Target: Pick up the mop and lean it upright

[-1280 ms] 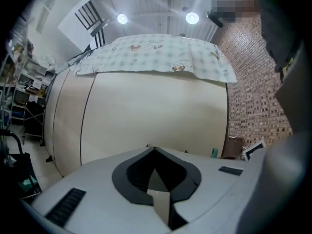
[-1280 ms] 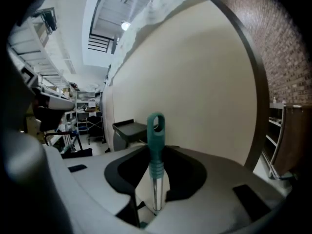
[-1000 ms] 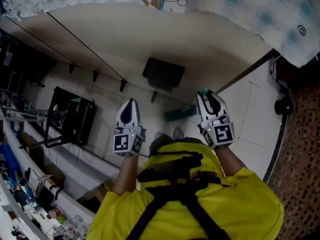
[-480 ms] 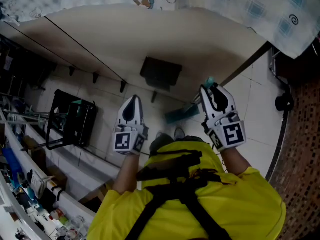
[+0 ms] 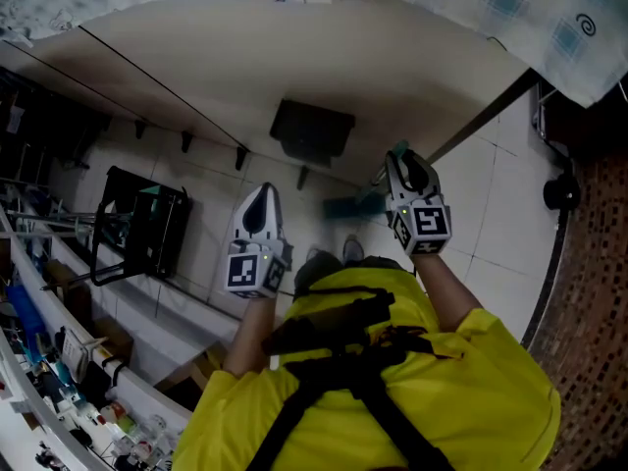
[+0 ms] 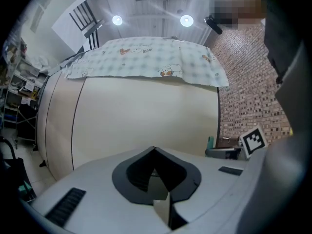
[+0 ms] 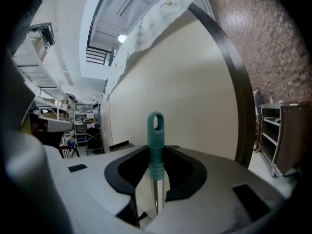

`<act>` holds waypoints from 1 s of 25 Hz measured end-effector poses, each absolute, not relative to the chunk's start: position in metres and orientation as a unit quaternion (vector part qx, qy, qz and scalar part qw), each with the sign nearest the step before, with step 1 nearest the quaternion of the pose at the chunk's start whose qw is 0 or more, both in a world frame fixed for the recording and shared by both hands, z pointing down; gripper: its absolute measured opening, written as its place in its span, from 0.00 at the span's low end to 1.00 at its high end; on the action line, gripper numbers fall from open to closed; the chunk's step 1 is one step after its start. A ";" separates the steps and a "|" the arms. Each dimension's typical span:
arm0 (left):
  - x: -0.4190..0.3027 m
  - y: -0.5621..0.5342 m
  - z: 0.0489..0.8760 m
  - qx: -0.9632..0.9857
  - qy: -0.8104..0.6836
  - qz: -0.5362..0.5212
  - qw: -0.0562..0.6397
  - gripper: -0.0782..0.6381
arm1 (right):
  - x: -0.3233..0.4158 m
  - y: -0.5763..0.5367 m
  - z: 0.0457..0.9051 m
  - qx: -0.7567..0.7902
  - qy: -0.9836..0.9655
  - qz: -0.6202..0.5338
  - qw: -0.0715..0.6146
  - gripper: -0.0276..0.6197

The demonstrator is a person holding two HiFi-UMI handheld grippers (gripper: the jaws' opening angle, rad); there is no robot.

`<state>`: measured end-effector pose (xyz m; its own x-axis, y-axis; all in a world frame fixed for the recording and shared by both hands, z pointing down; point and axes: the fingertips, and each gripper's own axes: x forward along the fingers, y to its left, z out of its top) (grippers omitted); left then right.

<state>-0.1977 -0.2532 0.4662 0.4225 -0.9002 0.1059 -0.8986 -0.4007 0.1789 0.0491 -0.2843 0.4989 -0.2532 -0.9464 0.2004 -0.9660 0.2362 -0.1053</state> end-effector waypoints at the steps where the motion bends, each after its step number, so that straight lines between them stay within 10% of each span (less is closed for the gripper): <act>1: -0.197 -0.252 0.469 0.838 -0.536 -0.007 0.106 0.11 | 0.051 -0.288 0.515 0.613 -0.781 0.108 0.051 0.20; 22: -0.192 -0.252 0.493 0.824 -0.553 0.016 0.123 0.11 | 0.053 -0.362 0.640 0.671 -0.708 0.178 0.129 0.21; 25: -0.191 -0.254 0.495 0.823 -0.555 0.015 0.124 0.11 | 0.046 -0.362 0.634 0.658 -0.723 0.168 0.128 0.38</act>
